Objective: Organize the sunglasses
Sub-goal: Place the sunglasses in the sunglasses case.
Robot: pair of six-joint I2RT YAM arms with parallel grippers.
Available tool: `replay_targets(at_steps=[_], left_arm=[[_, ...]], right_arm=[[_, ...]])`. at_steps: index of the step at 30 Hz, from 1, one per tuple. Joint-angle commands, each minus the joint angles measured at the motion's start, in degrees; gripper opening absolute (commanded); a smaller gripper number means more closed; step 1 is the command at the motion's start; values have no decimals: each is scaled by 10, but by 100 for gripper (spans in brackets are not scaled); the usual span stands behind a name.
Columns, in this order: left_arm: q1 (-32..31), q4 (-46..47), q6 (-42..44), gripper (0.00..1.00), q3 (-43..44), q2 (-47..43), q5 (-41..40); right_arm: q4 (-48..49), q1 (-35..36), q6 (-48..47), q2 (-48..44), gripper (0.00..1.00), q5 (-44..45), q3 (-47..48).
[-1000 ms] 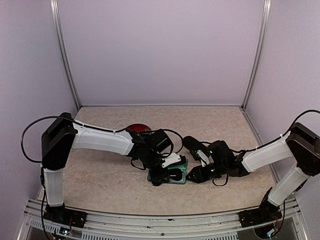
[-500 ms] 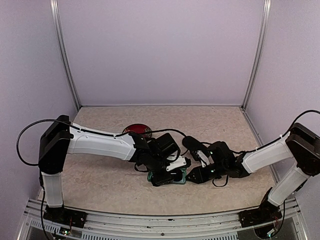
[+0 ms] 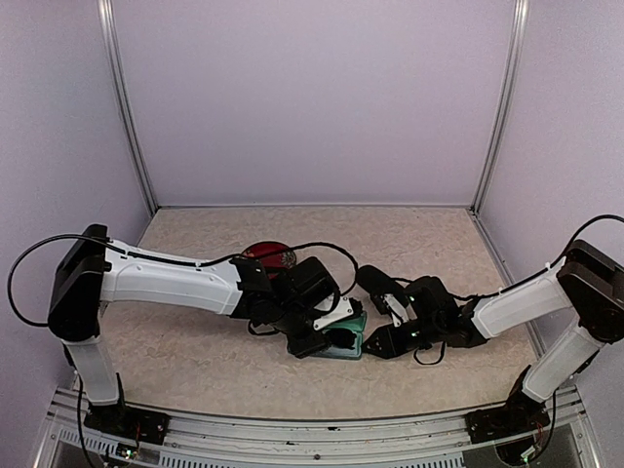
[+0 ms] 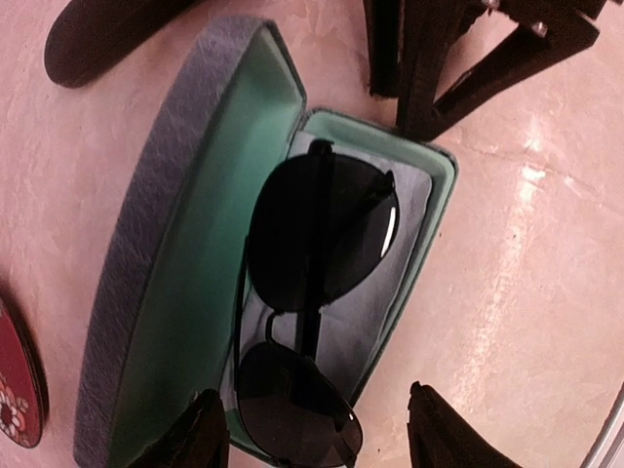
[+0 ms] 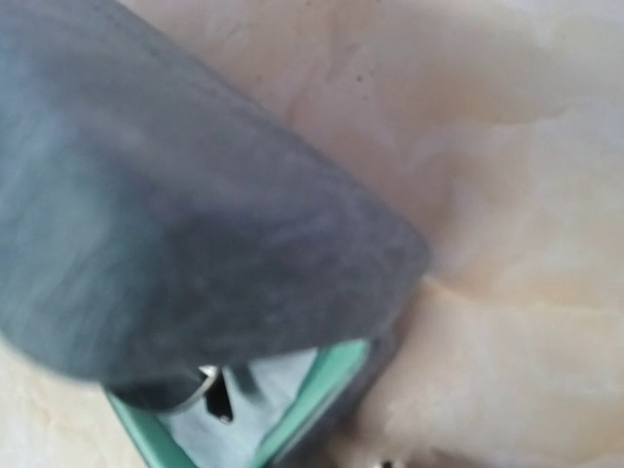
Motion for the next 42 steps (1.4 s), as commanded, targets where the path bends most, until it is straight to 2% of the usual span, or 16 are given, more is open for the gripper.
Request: replay_targets(at_steps=[1, 8, 20, 29, 42], left_arm=[[-8, 12, -40, 61, -44, -36, -42], [-7, 35, -72, 67, -102, -63, -72], [12, 52, -75, 67, -102, -43, -100], [19, 57, -77, 65, -101, -42, -102], [2, 93, -102, 67, -150, -111, -62]], right_arm=[[7, 8, 0, -14, 30, -4, -9], [14, 9, 2, -7, 30, -8, -8], [12, 13, 6, -13, 30, -4, -10], [19, 20, 11, -8, 30, -4, -6], [22, 28, 43, 22, 29, 11, 8]])
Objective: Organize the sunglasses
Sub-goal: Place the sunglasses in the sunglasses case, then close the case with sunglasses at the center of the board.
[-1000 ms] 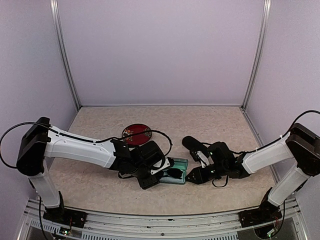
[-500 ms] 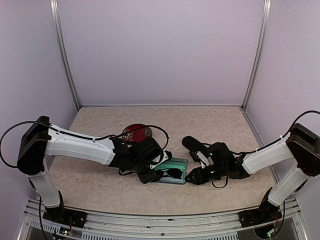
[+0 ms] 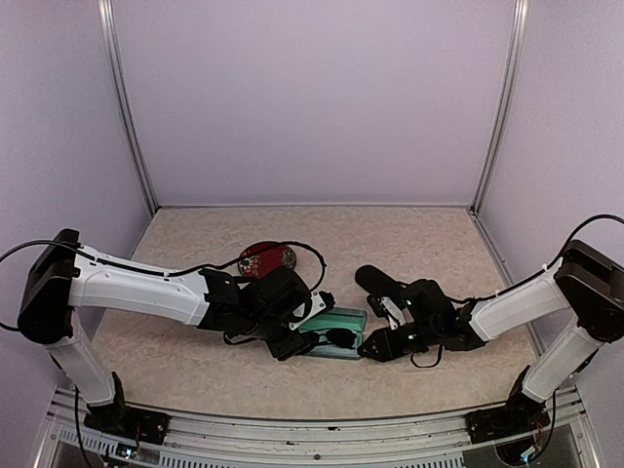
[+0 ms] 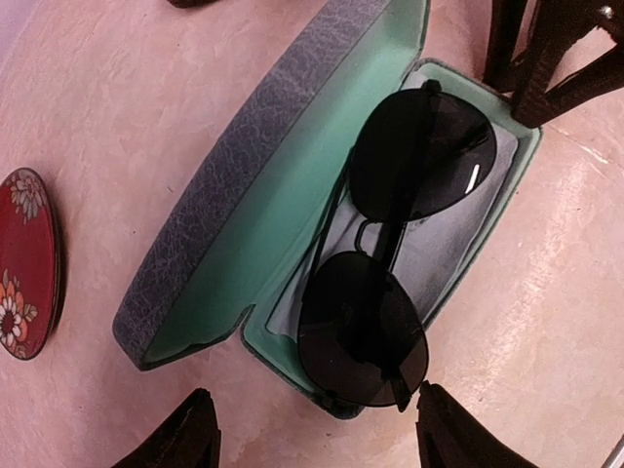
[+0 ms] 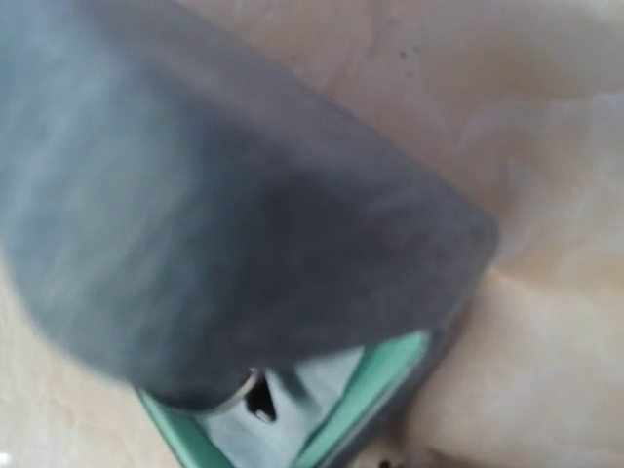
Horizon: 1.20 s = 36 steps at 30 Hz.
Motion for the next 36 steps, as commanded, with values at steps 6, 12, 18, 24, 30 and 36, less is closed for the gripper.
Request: replay_targets(at_steps=[6, 12, 18, 24, 30, 36], left_arm=[[-10, 44, -21, 68, -43, -26, 37], [-15, 58, -22, 68, -52, -13, 40], [-15, 77, -12, 69, -47, 21, 20], [-15, 80, -7, 70, -48, 29, 20], [-8, 79, -8, 70, -48, 31, 4], [3, 76, -8, 70, -46, 34, -5]], right_arm=[[9, 11, 27, 26, 24, 16, 14], [-8, 12, 28, 25, 20, 31, 18], [-20, 12, 23, 24, 19, 36, 25], [-22, 12, 21, 24, 18, 37, 25], [-22, 13, 18, 27, 18, 35, 26], [-30, 13, 15, 24, 17, 41, 26]])
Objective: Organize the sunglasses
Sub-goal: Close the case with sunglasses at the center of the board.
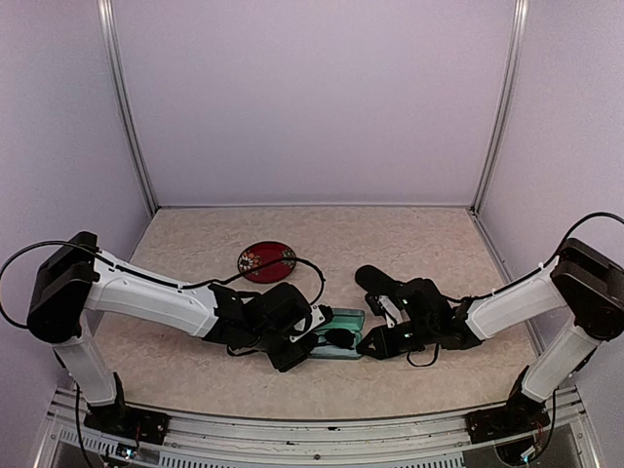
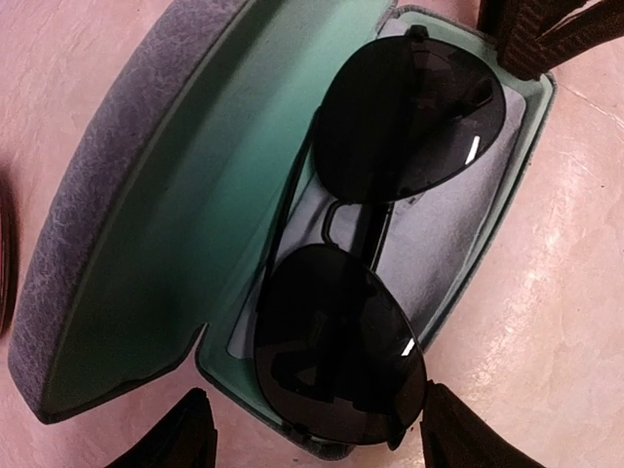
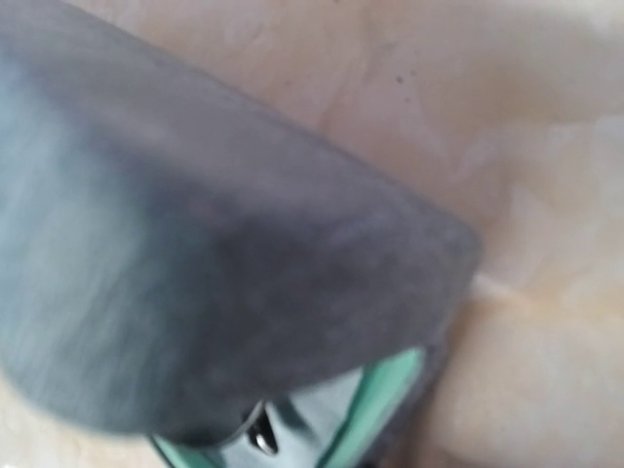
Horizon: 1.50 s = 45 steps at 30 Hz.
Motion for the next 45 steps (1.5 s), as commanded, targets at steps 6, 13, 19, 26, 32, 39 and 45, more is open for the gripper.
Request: replay_targets(at_steps=[6, 13, 19, 26, 32, 39, 45], left_arm=[[16, 3, 8, 70, 1, 9, -25], [19, 1, 11, 70, 1, 14, 0], [5, 2, 6, 69, -11, -9, 22], [-3, 9, -3, 70, -32, -59, 49], [-2, 29, -11, 70, -65, -101, 69], [12, 79, -46, 71, -118, -189, 53], [72, 127, -101, 84, -159, -272, 40]], right_arm=[[-44, 5, -16, 7, 15, 37, 14], [-59, 6, -23, 9, 14, 44, 22], [-67, 5, -26, 4, 14, 50, 26], [-66, 5, -27, 2, 14, 47, 29], [-68, 6, -27, 0, 15, 49, 30], [-70, 6, -35, -8, 18, 45, 34], [-71, 6, -43, -8, 18, 34, 40]])
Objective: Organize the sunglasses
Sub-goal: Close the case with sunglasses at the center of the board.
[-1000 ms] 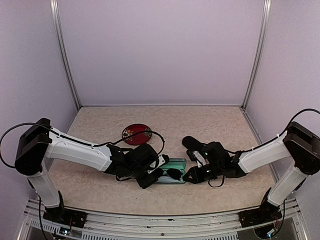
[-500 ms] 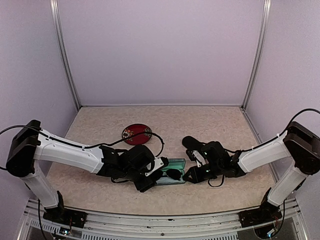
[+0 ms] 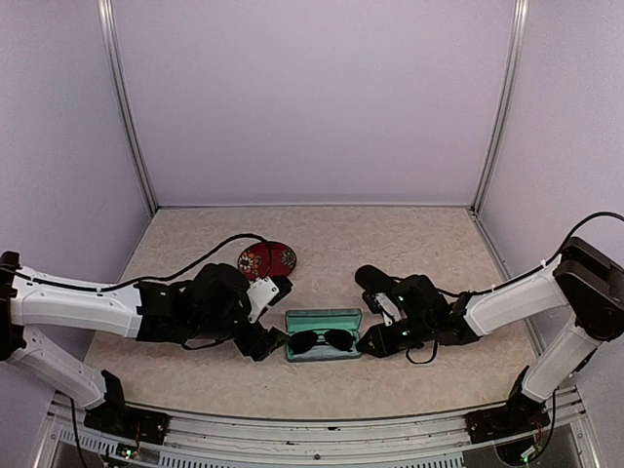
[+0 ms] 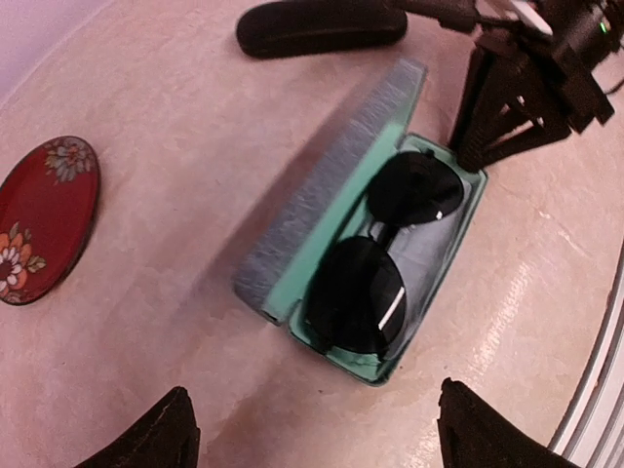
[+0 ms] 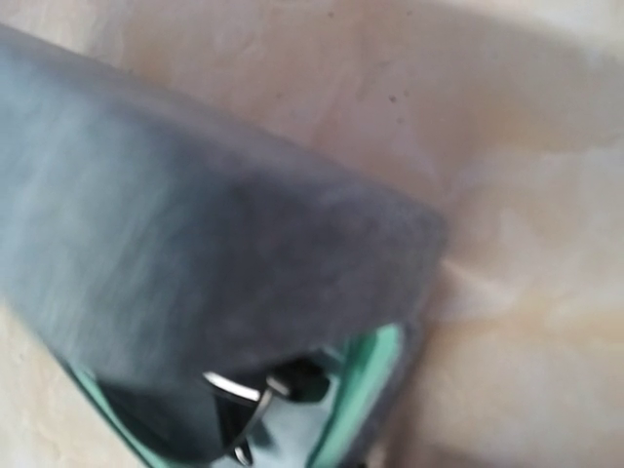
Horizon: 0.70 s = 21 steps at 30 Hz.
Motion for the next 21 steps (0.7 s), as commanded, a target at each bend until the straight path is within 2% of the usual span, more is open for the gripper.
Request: replay_targets(at_steps=[1, 5, 11, 21], left_arm=[[49, 63, -55, 85, -14, -52, -14], [89, 89, -75, 86, 5, -47, 0], [112, 83, -90, 85, 85, 62, 11], [116, 109, -142, 77, 135, 170, 113]], right_arm=[[-21, 6, -13, -2, 17, 9, 16], [-19, 6, -11, 8, 14, 8, 18], [-24, 5, -7, 11, 11, 17, 21], [-34, 6, -12, 22, 8, 30, 38]])
